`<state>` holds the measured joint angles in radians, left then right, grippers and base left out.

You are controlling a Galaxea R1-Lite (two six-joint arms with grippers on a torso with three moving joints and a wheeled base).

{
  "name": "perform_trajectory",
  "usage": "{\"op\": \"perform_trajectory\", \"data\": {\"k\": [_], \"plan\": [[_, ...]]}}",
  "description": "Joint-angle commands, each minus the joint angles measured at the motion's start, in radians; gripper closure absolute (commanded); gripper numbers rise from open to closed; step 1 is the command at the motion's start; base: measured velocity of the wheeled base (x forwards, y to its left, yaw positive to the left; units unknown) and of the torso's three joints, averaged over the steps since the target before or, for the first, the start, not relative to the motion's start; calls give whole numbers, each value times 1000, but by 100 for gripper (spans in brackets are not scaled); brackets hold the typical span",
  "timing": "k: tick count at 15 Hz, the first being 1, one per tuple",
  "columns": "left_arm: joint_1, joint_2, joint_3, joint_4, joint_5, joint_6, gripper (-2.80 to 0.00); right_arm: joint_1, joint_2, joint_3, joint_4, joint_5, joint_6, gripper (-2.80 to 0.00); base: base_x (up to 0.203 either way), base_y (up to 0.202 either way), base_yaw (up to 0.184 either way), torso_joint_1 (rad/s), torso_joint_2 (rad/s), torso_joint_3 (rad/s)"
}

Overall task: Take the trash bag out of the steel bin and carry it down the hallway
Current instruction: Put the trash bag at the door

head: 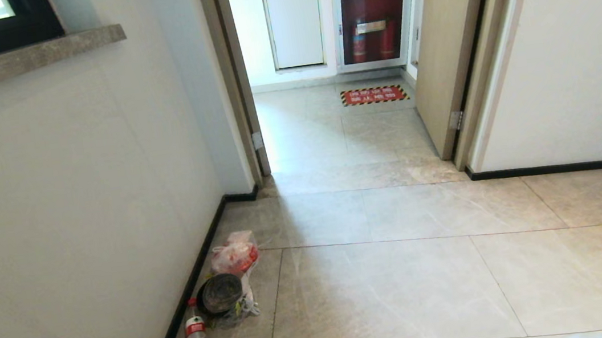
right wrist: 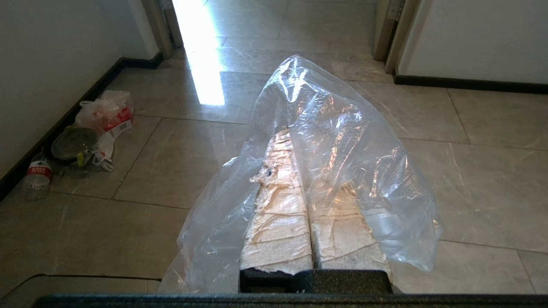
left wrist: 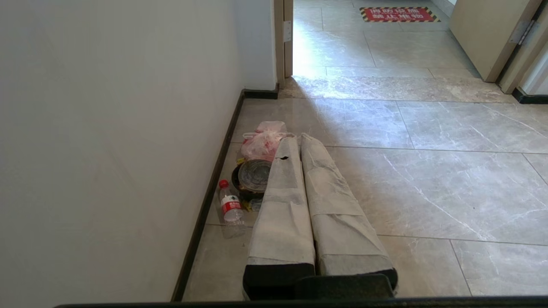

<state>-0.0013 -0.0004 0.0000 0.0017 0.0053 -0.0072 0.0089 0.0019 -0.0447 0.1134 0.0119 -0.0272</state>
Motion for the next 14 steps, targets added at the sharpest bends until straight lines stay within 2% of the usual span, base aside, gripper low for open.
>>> {"op": "perform_trajectory", "data": {"k": [1,12,14], "plan": [[0,0,2,0,1,0,0,0,0,0,0,0,0,0,0,0,0,0,0,0],[0,0,2,0,1,0,0,0,1,0,3,0,-5,0,0,0,0,0,0,0],[0,0,2,0,0,0,0,0,0,0,3,0,-2,0,1,-7,89,2,2,0]]}}
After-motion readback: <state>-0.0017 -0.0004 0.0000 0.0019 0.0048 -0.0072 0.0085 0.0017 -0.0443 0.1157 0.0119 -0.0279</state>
